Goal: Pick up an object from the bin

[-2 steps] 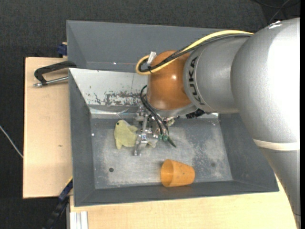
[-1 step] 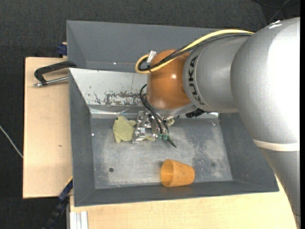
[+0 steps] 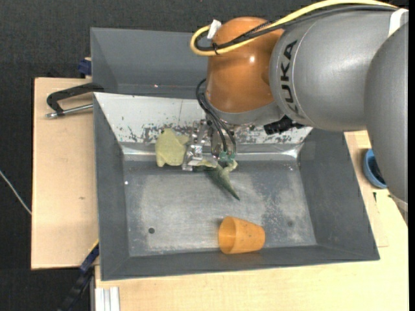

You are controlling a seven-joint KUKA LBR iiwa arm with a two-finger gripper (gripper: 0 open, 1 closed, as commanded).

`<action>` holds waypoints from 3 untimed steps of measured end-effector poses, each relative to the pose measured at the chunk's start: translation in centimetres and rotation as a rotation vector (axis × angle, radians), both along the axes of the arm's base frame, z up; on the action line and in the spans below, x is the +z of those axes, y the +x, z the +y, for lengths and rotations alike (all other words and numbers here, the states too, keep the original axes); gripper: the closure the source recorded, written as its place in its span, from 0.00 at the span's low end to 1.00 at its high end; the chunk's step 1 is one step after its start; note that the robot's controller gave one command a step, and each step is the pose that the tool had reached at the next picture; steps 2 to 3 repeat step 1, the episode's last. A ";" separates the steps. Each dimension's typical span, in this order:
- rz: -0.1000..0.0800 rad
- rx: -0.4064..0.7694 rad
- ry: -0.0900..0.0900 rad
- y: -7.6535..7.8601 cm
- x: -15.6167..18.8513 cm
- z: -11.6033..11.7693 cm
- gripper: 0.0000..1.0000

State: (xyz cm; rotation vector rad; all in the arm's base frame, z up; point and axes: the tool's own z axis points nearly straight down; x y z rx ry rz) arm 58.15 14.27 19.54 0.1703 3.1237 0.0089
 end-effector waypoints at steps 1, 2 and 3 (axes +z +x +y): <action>0.003 -0.004 0.001 -1.0 4.9 2.4 1.00; 0.003 -0.004 0.001 -1.0 4.9 2.4 1.00; 0.003 -0.004 0.001 -1.0 4.9 2.4 1.00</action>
Offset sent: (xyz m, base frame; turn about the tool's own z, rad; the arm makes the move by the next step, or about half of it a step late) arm -0.0111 0.0205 0.0440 0.0085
